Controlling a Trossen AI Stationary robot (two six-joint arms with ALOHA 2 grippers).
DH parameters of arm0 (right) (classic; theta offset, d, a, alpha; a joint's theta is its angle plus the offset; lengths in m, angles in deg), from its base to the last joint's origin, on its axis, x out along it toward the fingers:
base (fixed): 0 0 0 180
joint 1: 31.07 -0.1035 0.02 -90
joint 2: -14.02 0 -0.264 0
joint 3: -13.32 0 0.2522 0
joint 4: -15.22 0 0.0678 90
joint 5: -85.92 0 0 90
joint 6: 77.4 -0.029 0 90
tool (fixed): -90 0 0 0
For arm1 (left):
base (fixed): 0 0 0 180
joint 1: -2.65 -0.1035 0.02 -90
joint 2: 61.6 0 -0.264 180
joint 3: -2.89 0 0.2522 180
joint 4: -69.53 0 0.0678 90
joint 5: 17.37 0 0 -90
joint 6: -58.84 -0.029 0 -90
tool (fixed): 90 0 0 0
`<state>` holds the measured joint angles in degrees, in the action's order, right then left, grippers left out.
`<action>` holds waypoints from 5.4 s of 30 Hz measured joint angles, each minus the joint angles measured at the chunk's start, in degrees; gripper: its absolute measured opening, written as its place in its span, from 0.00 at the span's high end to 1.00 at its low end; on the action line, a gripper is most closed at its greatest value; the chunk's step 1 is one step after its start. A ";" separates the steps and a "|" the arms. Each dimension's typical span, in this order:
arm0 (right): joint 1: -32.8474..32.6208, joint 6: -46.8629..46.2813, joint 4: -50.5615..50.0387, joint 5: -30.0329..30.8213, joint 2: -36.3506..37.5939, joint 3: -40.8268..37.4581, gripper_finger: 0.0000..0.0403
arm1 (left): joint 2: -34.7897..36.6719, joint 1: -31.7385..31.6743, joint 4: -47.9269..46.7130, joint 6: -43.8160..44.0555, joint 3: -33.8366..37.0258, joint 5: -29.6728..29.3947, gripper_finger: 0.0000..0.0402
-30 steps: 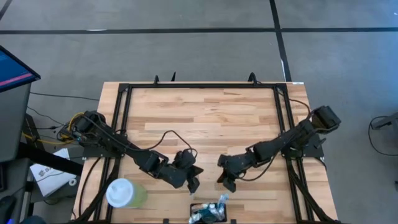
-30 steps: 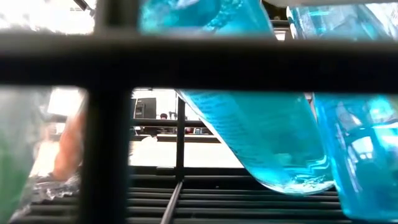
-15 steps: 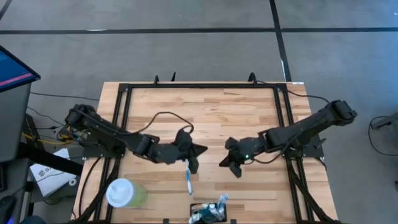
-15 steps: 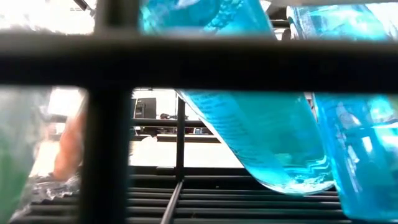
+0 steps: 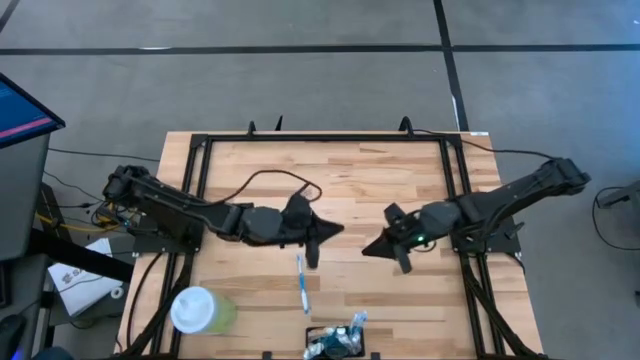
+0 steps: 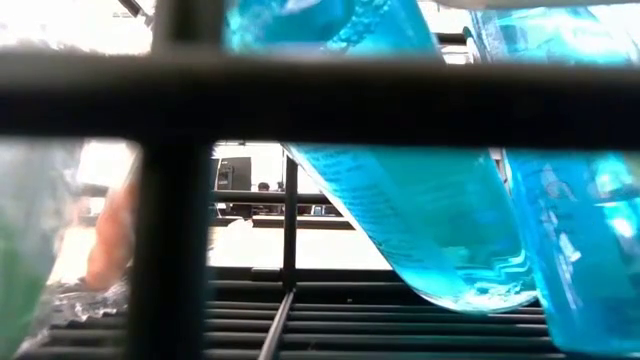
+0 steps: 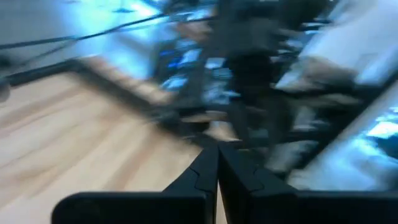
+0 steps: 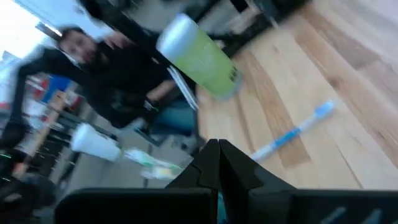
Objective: Pick & Place toothbrushing station
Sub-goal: Put the blue toothbrush into the black wire organizer
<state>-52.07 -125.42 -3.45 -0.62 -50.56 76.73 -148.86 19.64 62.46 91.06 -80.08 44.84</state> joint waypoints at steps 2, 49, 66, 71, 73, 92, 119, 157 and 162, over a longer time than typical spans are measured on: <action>-0.09 0.11 1.36 1.43 1.90 0.00 1.00 | 0.00 0.43 4.14 -1.77 -0.02 1.83 1.00; -1.11 2.38 -5.34 5.64 5.27 -0.11 1.00 | -17.90 2.52 -37.78 56.73 -2.74 30.35 1.00; -1.05 2.17 -6.92 5.67 5.29 -0.04 1.00 | -19.82 -1.57 -42.76 53.16 -2.37 34.90 0.79; -0.67 2.54 -7.12 5.88 5.29 -0.04 1.00 | -20.50 -2.48 -42.63 52.25 -2.36 35.31 0.66; -0.52 2.56 -7.12 5.90 5.29 -0.04 1.00 | -20.50 -2.94 -42.71 52.20 -2.38 35.36 0.64; 0.23 3.02 -7.08 5.88 5.29 -0.04 1.00 | -25.31 -3.57 -44.38 47.76 -2.40 35.43 0.71; 0.88 3.59 -6.66 5.62 5.29 -0.04 1.00 | -20.36 -3.17 -44.70 31.01 -2.14 21.22 1.00; -1.15 11.61 4.75 2.76 5.31 0.00 1.00 | -5.74 9.08 -34.91 31.24 -2.27 -10.06 1.00; -1.17 13.97 6.62 2.56 5.34 0.00 1.00 | -1.39 11.34 -32.27 26.28 -2.27 -14.17 1.00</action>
<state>-53.24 -111.44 3.17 1.94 -45.23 76.73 -150.25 30.98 30.18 117.34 -82.35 30.68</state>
